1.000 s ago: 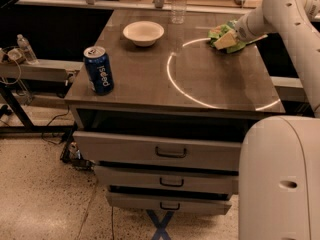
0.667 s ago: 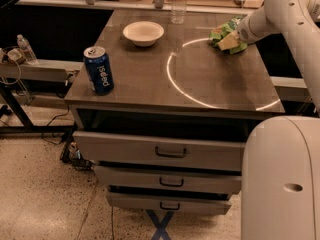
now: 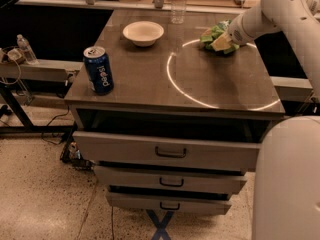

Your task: Pick green rice chip bag

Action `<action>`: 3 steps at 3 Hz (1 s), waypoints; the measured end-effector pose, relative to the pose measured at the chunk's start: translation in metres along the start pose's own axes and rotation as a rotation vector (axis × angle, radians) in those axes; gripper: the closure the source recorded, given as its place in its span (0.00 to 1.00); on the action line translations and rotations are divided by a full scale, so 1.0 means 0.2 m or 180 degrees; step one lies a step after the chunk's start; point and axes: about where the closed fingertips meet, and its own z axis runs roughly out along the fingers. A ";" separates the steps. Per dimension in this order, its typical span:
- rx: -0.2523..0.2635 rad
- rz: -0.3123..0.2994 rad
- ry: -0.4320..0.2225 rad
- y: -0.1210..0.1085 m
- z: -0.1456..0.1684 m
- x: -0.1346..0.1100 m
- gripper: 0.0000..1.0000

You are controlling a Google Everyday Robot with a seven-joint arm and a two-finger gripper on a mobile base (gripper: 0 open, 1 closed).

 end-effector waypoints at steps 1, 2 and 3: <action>-0.0439 -0.0446 -0.0238 0.32 -0.11 -0.20 1.00; -0.0534 -0.0917 -0.0668 0.44 -0.36 -0.43 1.00; -0.0447 -0.1135 -0.0925 0.42 -0.54 -0.56 1.00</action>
Offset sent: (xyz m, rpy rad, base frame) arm -0.0993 0.1151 0.1402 0.0180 -0.2628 0.5003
